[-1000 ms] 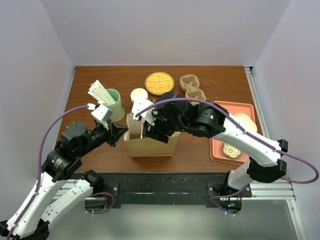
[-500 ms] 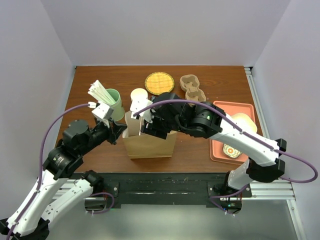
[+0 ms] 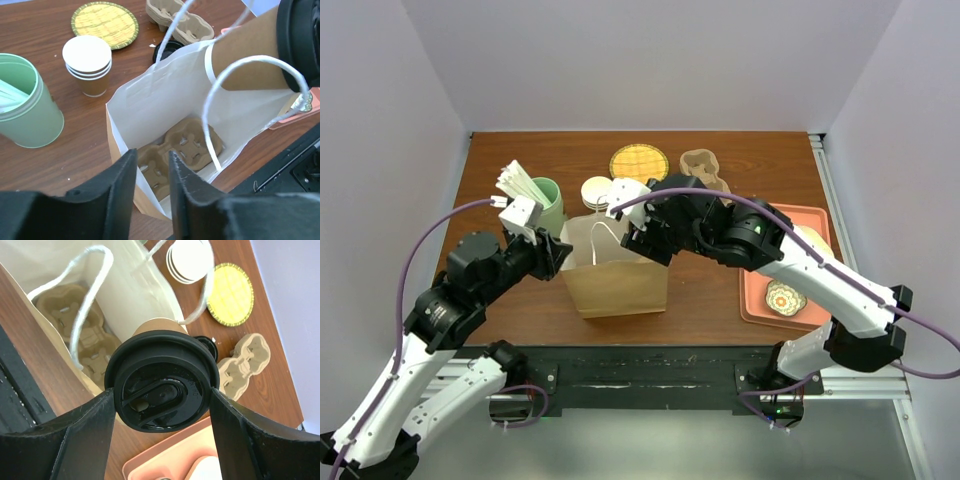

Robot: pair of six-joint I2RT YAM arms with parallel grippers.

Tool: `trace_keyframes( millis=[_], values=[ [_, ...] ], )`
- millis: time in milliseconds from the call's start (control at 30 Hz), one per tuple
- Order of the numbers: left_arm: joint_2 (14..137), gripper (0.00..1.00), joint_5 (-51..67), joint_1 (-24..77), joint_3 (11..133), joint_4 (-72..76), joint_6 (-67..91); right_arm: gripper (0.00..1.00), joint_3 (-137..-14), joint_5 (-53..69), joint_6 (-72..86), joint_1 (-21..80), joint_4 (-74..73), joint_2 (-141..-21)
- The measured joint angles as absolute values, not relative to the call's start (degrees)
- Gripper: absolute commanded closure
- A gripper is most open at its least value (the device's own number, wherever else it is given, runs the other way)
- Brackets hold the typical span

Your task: Pack the takeout coffee

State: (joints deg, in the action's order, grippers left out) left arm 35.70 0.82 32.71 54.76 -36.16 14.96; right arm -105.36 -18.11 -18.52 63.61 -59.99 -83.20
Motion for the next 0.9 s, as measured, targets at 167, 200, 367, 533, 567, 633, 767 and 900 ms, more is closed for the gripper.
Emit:
trace_keyframes(
  millis=[167, 200, 367, 533, 567, 633, 767, 900],
  values=[
    [37.8, 0.53, -1.0, 32.7, 56.5, -37.4, 16.1, 0.53, -104.6, -16.7, -18.8, 63.1, -59.2, -84.0],
    [38.6, 0.52, -1.4, 32.7, 56.7, -37.9, 16.5, 0.53, -104.6, -16.3, -18.9, 63.0, -59.0, -84.4],
    [41.9, 0.52, -2.5, 32.7, 57.7, -40.7, 18.9, 0.53, -105.2, -13.8, -19.2, 63.0, -58.6, -86.6],
    [43.7, 0.54, -3.8, 32.7, 58.8, -43.5, 21.1, 0.53, -105.2, -12.4, -19.3, 63.0, -58.2, -87.4],
    [43.8, 0.57, -4.1, 32.7, 59.3, -44.0, 21.6, 0.54, -105.2, -12.3, -19.4, 63.0, -58.2, -87.4],
    [44.1, 0.68, -4.6, 32.7, 59.9, -44.5, 22.1, 0.54, -105.2, -11.9, -19.6, 63.0, -58.0, -87.4],
    [44.4, 1.0, -4.6, 32.7, 60.1, -43.9, 21.6, 0.54, -104.6, -9.8, -20.6, 63.1, -57.5, -87.4],
    [43.9, 1.0, -1.7, 32.7, 59.2, -40.2, 18.9, 0.55, -103.9, -8.7, -21.6, 63.4, -57.2, -87.3]
  ],
)
